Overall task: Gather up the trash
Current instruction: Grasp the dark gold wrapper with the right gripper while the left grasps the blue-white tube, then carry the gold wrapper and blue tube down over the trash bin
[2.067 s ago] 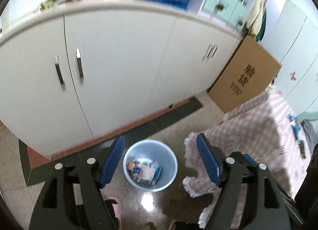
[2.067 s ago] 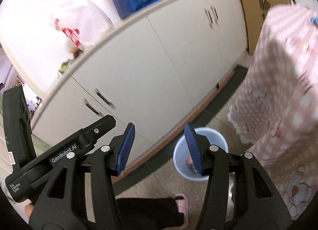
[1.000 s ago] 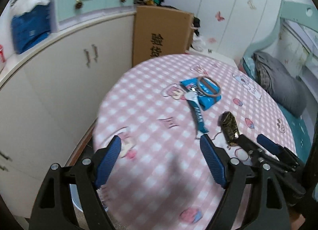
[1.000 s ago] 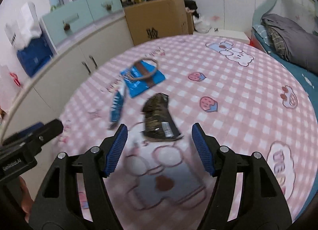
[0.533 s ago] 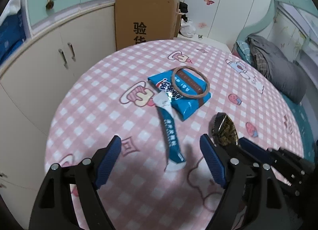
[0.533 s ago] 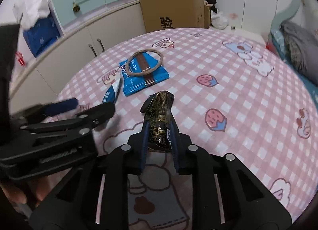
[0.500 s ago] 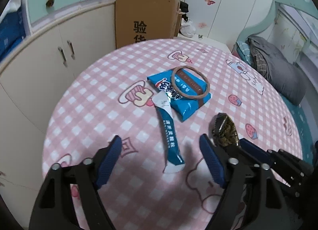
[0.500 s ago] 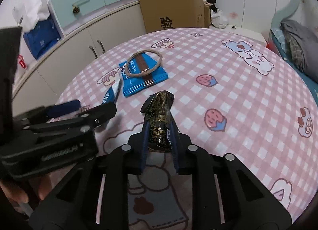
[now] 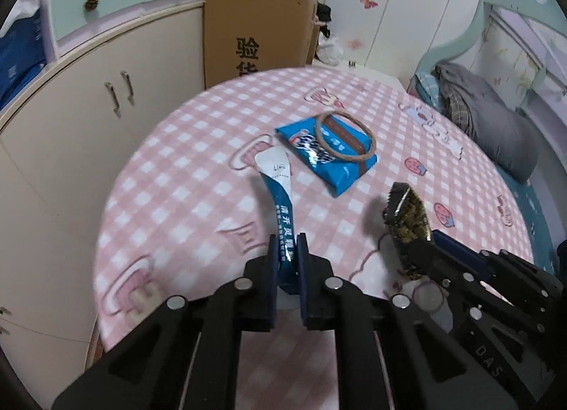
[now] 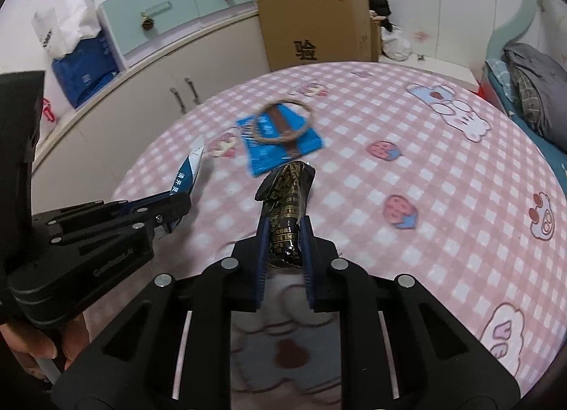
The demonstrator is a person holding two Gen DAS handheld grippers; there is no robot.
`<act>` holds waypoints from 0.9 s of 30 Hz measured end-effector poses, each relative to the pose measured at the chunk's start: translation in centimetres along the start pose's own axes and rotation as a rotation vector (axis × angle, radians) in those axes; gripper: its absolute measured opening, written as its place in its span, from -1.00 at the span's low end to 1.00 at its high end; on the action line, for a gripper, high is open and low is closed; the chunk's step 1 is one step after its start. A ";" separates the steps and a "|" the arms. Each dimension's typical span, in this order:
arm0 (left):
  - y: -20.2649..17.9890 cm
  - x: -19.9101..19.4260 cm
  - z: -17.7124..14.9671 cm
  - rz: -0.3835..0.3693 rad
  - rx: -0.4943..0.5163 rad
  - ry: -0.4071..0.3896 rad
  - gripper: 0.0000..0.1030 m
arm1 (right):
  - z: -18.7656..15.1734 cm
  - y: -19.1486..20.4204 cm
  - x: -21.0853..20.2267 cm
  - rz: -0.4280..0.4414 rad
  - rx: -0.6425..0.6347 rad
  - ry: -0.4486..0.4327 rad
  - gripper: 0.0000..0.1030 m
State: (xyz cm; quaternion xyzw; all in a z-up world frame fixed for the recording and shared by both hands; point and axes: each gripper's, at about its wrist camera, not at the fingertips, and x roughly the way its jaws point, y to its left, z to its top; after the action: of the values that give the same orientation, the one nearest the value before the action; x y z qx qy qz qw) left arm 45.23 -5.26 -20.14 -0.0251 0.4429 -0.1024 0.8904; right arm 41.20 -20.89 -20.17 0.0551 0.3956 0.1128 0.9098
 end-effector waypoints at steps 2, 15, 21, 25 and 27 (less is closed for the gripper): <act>1.3 -1.8 -0.6 0.009 -0.021 -0.029 -0.82 | -0.1 1.3 -0.4 0.014 -0.010 -0.006 -0.67; 14.7 -11.4 -7.5 0.075 -0.212 -0.116 -0.82 | -2.0 17.0 -1.1 0.169 -0.190 0.001 -0.67; 22.2 -13.3 -12.4 0.143 -0.328 -0.107 -0.82 | -5.1 25.5 1.3 0.247 -0.297 0.065 -0.67; 26.6 -12.7 -15.7 0.176 -0.402 -0.066 -0.82 | -7.6 29.8 4.0 0.287 -0.341 0.135 -0.67; 28.5 -11.9 -17.6 0.200 -0.429 -0.039 -0.82 | -9.0 31.4 5.7 0.304 -0.355 0.179 -0.67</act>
State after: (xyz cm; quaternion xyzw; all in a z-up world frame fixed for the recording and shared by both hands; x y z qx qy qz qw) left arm 28.86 25.84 -25.39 -0.1715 0.4376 0.0834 0.8787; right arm 33.29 11.07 -24.33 -0.0570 0.4358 0.3205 0.8391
